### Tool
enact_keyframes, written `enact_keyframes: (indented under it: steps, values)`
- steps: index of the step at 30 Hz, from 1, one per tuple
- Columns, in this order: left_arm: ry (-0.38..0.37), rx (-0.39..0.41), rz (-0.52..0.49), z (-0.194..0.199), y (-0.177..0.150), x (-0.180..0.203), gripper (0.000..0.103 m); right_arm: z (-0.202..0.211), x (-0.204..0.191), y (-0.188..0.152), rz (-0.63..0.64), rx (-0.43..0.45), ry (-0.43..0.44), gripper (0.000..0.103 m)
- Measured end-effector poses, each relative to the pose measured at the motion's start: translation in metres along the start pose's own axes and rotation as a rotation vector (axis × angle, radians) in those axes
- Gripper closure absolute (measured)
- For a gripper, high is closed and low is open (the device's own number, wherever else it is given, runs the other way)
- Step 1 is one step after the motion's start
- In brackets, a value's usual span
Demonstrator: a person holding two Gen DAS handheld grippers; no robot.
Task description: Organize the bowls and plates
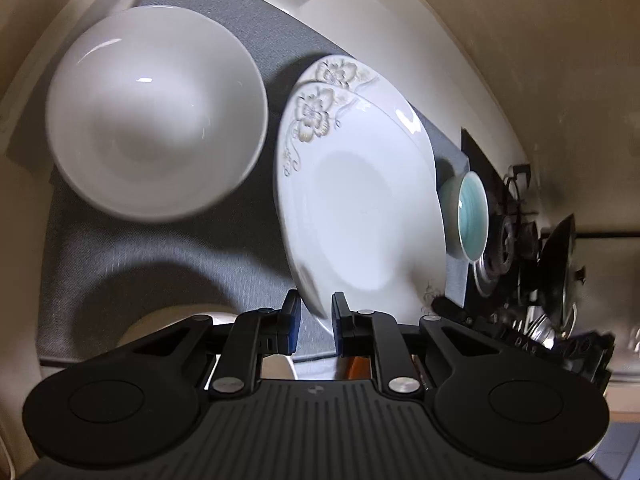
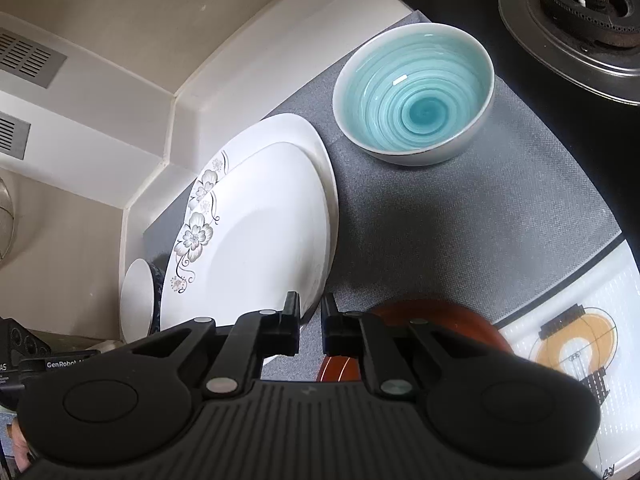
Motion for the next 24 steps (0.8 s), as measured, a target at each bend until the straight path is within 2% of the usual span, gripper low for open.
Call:
enact_keyframes:
  steps: [4, 11, 18, 22, 23, 24]
  values:
    - [0.02, 0.011, 0.008, -0.009, 0.011, -0.005, 0.086, -0.001, 0.001, 0.003, 0.002, 0.01, -0.005, 0.092]
    - [0.075, 0.025, -0.062, -0.019, 0.021, 0.002, 0.086, -0.016, 0.005, 0.005, -0.006, 0.007, -0.033, 0.093]
    - [0.13, 0.029, -0.122, -0.03, 0.025, 0.005, 0.086, -0.029, 0.002, 0.008, 0.038, 0.014, -0.064, 0.092]
    - [0.141, 0.04, -0.134, -0.03, 0.024, 0.005, 0.086, -0.03, 0.004, 0.008, 0.066, 0.014, -0.062, 0.09]
    - [0.143, 0.044, -0.141, -0.03, 0.023, 0.006, 0.086, -0.028, 0.006, 0.009, 0.063, 0.02, -0.066, 0.089]
    - [0.144, 0.045, -0.141, -0.03, 0.023, 0.005, 0.086, -0.025, 0.008, 0.01, 0.073, 0.035, -0.081, 0.083]
Point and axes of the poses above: each gripper's, at about its wrist camera, not at the fingertips, and z roughly against the way its jaws point, x to its right, y to its top, the point moved 10 cm from there along -z, roughly the way its jaws point, and after that the axes turned 5 degrees about x, right-handed, at the moved point
